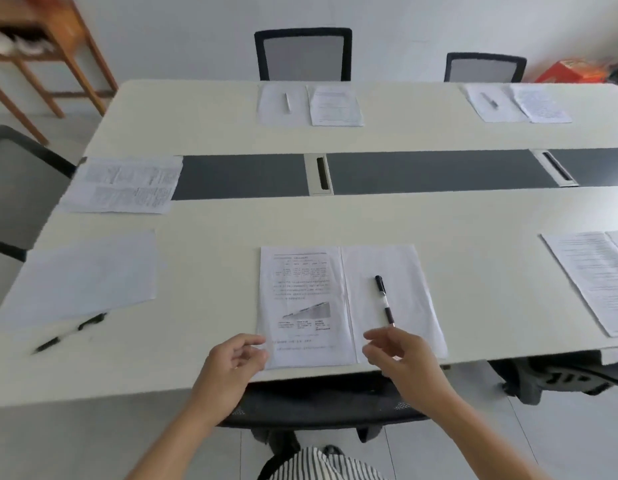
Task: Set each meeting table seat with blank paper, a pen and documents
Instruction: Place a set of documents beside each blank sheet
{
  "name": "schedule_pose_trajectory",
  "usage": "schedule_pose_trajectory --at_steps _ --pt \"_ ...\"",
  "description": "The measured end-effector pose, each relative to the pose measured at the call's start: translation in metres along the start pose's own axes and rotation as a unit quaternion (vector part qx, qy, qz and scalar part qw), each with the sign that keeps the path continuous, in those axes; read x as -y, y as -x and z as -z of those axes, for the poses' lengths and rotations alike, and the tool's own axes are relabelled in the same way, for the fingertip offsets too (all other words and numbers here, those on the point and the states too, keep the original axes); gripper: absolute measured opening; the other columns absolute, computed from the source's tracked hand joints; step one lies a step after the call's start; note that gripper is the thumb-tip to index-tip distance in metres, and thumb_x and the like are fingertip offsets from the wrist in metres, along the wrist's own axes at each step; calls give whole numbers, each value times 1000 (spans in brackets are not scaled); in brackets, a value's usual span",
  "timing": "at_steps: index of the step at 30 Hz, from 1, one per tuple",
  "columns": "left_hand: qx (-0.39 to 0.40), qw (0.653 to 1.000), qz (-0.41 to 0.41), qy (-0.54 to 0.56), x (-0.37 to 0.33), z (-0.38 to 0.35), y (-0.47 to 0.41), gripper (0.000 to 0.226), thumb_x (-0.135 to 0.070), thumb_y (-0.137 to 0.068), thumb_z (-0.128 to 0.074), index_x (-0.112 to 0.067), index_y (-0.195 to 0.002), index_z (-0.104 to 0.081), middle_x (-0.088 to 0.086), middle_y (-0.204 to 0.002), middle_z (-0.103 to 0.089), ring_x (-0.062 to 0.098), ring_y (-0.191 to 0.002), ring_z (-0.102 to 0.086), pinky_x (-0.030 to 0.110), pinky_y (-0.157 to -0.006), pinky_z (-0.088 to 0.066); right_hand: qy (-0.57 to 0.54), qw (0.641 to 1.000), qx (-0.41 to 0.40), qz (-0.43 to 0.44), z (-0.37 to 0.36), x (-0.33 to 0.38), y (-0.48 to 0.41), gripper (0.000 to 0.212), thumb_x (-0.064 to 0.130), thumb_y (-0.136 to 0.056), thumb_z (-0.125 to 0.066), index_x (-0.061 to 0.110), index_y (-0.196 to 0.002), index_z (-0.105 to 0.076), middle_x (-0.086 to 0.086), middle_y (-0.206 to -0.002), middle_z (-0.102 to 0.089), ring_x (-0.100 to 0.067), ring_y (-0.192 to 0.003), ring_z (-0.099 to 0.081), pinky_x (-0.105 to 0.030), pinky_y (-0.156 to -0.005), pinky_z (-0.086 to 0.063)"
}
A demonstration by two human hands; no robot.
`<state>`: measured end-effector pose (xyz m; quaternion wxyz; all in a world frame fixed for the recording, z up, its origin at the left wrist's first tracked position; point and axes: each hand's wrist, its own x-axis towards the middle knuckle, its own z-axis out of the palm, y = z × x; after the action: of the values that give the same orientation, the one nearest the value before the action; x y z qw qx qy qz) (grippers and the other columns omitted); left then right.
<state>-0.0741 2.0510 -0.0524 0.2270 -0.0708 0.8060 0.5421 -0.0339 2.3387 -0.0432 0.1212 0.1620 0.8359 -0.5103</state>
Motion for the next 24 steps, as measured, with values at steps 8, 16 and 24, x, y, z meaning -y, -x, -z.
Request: schedule_pose_trajectory --at_steps 8,16,24 --pt "-168 969 129 129 66 17 162 24 -25 -74 -72 -19 -97 -70 12 -86 -75 17 -78 -73 21 -69 -55 10 980 189 54 -75 21 48 8 29 -89 -68 32 -96 -70 4 -84 -75 -7 -74 -68 -20 -68 -54" --pt "-274 928 168 186 118 60 264 14 -15 -80 -73 -19 -94 -71 7 -88 -75 16 -78 -72 24 -71 -53 75 935 319 132 -174 63 84 9 28 -88 -70 28 -96 -72 7 -85 -76 -2 -76 -68 -13 -68 -48" --pt "-337 902 150 224 192 166 337 16 -13 -82 -72 -21 -96 -73 8 -88 -75 20 -84 -72 30 -76 -52 115 904 368 188 -323 125 130 9 36 -87 -69 33 -95 -71 23 -84 -72 4 -74 -65 -17 -70 -47"
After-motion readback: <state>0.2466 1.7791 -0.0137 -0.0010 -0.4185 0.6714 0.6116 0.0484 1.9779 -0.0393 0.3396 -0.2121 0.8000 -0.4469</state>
